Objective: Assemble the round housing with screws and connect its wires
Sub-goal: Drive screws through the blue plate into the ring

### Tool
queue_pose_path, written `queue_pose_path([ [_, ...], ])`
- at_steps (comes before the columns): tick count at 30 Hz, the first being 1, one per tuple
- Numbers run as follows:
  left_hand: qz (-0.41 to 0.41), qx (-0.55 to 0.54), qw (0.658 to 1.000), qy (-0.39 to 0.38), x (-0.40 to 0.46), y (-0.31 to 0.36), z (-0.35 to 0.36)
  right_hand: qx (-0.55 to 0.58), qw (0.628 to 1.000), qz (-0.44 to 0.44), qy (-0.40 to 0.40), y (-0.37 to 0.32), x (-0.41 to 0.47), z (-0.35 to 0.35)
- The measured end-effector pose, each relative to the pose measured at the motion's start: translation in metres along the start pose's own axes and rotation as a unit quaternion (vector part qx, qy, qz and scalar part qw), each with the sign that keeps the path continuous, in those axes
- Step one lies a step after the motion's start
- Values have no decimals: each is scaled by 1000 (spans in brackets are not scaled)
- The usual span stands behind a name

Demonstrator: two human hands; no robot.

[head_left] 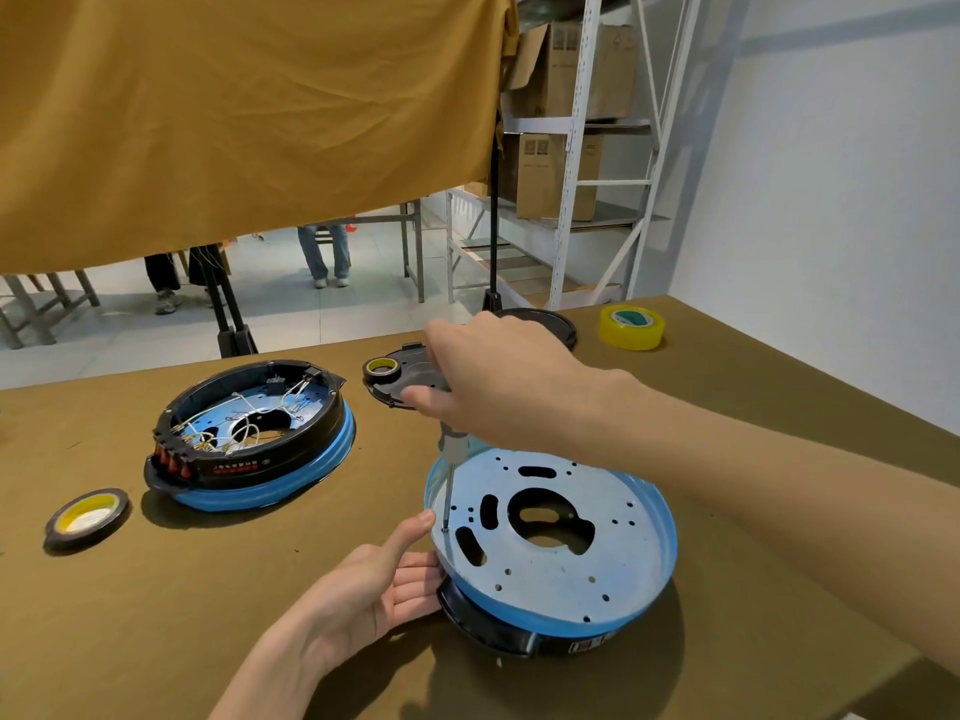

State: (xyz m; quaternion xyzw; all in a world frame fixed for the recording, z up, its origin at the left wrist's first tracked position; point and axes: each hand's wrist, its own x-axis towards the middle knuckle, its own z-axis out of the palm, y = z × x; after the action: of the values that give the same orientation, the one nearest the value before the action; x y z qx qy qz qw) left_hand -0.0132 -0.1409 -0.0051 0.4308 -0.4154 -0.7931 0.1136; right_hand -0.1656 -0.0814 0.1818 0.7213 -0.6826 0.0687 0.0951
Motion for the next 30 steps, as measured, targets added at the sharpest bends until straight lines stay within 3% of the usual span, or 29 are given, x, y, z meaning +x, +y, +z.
queue_pose_path([
  [4,7,11,1000,1,0,-1,0,102,988,-1,-112,2,9,-12],
  [9,10,18,1000,11,0,-1,1,0,999,-24,-22,-5,9,0],
  [13,14,13,1000,13,1,-1,1,104,986,-9,-127,3,14,-12],
  [18,15,11,1000,14,1,0,0,-31,998,-21,-44,3,15,-1],
  [22,16,9,1000,12,0,0,1,103,981,-5,-165,10,18,-14],
  [27,18,14,1000,14,-1,-1,0,-39,997,-44,-44,-2,17,0],
  [30,16,4,1000,9,-2,-2,0,27,993,-32,-109,1,19,-4],
])
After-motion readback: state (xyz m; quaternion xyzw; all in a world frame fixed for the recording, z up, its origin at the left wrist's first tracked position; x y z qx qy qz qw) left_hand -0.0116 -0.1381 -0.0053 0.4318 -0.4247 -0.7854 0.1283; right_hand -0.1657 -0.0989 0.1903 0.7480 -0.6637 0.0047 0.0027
